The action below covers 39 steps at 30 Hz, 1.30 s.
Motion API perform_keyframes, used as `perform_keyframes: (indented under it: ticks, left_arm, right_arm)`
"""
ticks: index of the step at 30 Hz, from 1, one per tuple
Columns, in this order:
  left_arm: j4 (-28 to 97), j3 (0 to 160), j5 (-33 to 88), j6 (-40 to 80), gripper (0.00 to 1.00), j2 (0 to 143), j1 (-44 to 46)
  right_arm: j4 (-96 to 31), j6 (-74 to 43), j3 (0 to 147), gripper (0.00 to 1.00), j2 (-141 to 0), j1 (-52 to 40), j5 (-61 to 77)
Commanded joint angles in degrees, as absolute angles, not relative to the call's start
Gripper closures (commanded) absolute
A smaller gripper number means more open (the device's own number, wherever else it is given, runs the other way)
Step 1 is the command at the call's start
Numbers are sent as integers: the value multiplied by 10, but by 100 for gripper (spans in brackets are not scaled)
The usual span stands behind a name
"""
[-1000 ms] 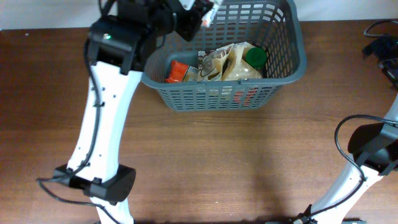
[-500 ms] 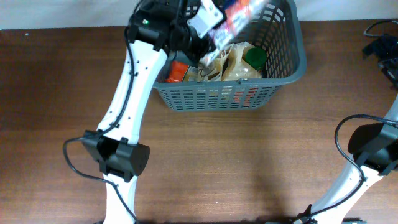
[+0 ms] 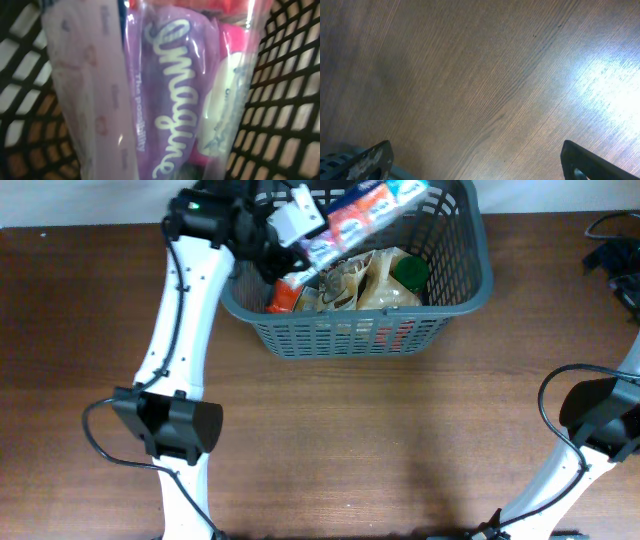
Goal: Pack container
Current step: 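Lower the tissue multipack into the basket and open the left gripper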
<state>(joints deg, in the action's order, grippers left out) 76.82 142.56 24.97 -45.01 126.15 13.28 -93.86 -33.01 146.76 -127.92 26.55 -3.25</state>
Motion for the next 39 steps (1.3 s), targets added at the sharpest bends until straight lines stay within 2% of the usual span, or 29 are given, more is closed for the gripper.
perform_keyframes:
  ticks: [1,11,14,15,17,20,21,23,24,31,39]
  left_arm:
    - [764,1433,283,-473,98,1278,126]
    - [766,1433,283,-472,98,1318,137]
    - [766,1433,283,-472,91,1321,138]
    - [766,1433,283,-472,81,1322,138]
    - [768,1433,283,-472,74,1323,138]
    - [769,1433,283,-472,39,1324,138]
    - [769,1433,282,-472,23,1324,138]
    - [768,1433,281,-472,13,1324,138]
    - [768,1433,281,-472,1,1324,138]
    - [768,1444,270,-451,1,1323,138]
    - [793,1568,270,-403,1,1265,138]
  right_arm:
    - [-938,-335,1465,1,-1270,267,-44]
    - [-938,-335,1465,1,-1270,267,-44]
    - [-938,-335,1465,1,-1270,267,-44]
    - [-938,-335,1465,1,-1270,267,-44]
    - [-938,-335,1465,1,-1270,267,-44]
    - [-938,-335,1465,1,-1270,267,-44]
    - [-938,-335,1465,1,-1270,267,-44]
    - [-938,-335,1465,1,-1270,267,-44]
    - [-938,-335,1465,1,-1270,267,-44]
    - [-938,-335,1465,1,-1270,267,-44]
    - [-938,-335,1465,1,-1270,267,-44]
